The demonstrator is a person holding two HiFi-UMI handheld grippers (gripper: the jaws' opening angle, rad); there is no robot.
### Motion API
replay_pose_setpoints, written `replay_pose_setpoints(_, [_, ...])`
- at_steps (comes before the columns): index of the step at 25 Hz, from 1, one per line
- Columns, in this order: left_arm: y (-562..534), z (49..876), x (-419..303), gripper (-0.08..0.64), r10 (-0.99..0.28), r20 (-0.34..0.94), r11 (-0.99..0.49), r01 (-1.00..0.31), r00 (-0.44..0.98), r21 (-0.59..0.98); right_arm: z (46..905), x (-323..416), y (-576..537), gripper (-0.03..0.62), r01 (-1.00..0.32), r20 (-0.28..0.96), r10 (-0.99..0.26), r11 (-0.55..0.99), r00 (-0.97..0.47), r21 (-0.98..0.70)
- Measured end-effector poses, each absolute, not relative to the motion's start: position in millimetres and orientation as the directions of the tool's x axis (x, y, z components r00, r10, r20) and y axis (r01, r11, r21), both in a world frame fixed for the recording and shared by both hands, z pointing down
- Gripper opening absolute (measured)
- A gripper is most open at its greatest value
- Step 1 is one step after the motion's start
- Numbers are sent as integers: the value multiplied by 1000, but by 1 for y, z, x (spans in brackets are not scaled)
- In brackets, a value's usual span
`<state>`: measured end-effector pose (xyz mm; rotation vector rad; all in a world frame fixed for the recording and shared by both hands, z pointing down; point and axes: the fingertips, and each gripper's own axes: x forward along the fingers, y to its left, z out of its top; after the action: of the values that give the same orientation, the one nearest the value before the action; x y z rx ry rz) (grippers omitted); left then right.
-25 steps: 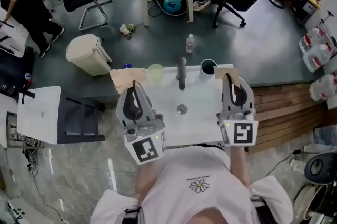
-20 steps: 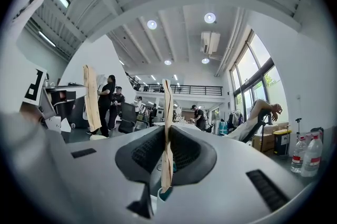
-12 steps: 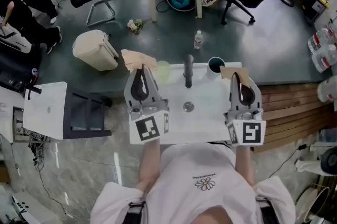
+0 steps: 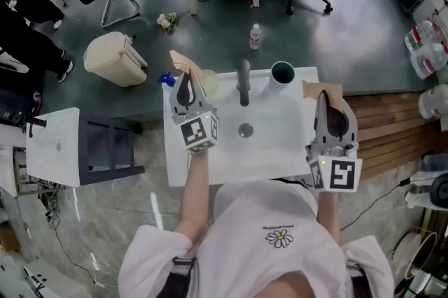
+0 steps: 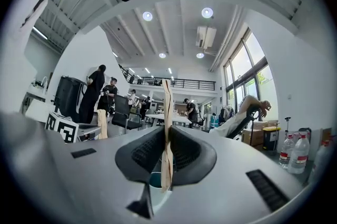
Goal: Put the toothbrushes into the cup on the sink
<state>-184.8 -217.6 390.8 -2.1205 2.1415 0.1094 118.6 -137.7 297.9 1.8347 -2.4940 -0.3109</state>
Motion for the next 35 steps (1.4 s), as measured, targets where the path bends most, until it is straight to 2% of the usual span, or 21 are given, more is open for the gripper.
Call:
replay_pose_setpoints(11, [-227,456,-182,31,-999,0,39,-997,-39,-60,310,118,-131,26,-941,-59,-954,277,-293,195])
replay_pose_setpoints(17, [-228,468,-183,32,-998,29,54,-998,-55,-32,311,121,-128,26,-946,-55,-960,258,-273,195])
replay_pose_setpoints(23, [-224,467,-177,84,-999,16,40,-999,-40,-10,313,125,-126,26,-951,-58,-964,244,-260,191])
replay_pose_setpoints(35, [-211,418,-169,98,-994,-105,14,-1000,-14,-1,310,121,-123,26,-947,-71,-958,259,-276,187])
